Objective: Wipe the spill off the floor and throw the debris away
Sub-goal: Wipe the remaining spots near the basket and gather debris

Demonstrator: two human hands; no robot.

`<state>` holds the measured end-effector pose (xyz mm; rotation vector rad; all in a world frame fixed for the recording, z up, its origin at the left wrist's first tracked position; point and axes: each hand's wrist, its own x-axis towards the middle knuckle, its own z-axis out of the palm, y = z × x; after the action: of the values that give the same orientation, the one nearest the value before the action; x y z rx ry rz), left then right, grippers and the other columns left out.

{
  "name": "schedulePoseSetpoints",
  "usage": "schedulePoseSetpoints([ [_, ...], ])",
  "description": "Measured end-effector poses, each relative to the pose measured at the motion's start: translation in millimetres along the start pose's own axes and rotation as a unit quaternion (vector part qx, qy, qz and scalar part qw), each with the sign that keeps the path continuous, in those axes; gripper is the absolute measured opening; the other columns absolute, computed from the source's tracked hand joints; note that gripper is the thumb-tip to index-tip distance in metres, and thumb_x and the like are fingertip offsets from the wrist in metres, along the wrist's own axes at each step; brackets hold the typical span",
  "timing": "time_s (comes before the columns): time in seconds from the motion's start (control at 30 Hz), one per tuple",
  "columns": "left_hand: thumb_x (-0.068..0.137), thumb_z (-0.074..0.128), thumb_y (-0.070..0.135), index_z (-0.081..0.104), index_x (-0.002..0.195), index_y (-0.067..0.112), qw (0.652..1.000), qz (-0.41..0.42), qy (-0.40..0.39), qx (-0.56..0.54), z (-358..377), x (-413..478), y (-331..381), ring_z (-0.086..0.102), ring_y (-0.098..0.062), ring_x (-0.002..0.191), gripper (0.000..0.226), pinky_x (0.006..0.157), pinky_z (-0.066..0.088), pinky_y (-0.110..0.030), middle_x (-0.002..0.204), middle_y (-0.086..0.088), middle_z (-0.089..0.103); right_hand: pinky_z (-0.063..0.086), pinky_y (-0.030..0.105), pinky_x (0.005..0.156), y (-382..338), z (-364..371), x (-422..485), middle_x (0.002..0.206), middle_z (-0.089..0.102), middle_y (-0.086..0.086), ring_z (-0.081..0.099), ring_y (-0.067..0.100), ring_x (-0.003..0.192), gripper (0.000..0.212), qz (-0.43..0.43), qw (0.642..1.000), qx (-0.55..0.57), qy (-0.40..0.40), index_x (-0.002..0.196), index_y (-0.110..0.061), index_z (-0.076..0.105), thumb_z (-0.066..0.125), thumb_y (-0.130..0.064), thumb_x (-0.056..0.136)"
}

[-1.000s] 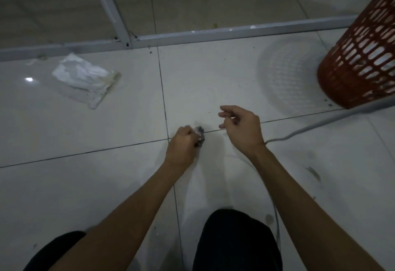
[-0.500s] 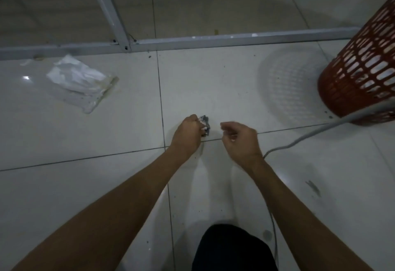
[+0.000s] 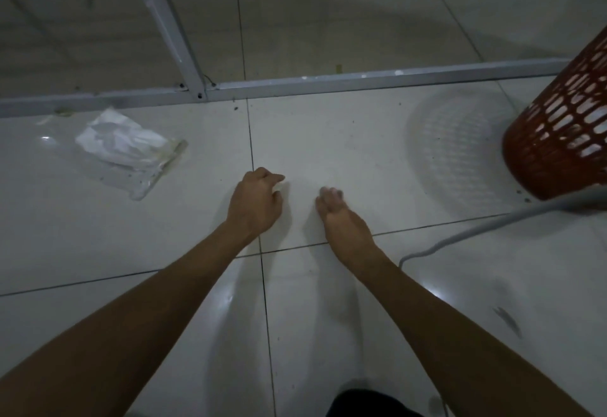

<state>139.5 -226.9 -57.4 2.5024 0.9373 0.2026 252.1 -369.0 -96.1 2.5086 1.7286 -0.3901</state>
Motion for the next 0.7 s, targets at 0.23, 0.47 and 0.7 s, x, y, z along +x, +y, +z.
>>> schedulePoseSetpoints([
  [0.23,0.082,0.055,0.005,0.061,0.118,0.005,1.000,0.000,0.008,-0.006,0.7,3.9,-22.0,0.053,-0.037,0.105,0.036,0.091,0.046,-0.044,0.114,-0.019,0.061,0.023,0.043,0.113,54.5,-27.9,45.4,0.146,0.025,0.032,0.026,0.041,0.136,0.049,0.158,0.976,-0.149,-0.014,0.138,0.012,0.023,0.038,0.000,0.093],
  [0.47,0.082,0.057,0.005,0.063,0.115,0.006,1.000,-0.006,0.020,0.023,-22.4,11.2,-65.8,0.054,-0.039,0.100,0.034,0.088,0.046,-0.042,0.111,-0.019,0.062,0.033,0.036,0.106,36.8,-60.0,98.2,0.125,0.054,0.027,0.050,0.034,0.117,0.035,0.246,0.969,-0.008,0.012,0.121,0.013,0.043,0.037,-0.005,0.091],
  [0.7,0.083,0.057,0.006,0.062,0.116,0.004,0.999,-0.035,0.012,0.028,-28.7,4.2,-86.7,0.054,-0.039,0.102,0.034,0.089,0.046,-0.043,0.112,-0.022,0.061,0.019,0.046,0.115,-6.5,-42.9,103.8,0.139,0.029,0.042,0.037,0.048,0.127,0.045,0.069,0.994,-0.056,0.062,0.132,0.024,0.016,0.026,0.004,0.093],
])
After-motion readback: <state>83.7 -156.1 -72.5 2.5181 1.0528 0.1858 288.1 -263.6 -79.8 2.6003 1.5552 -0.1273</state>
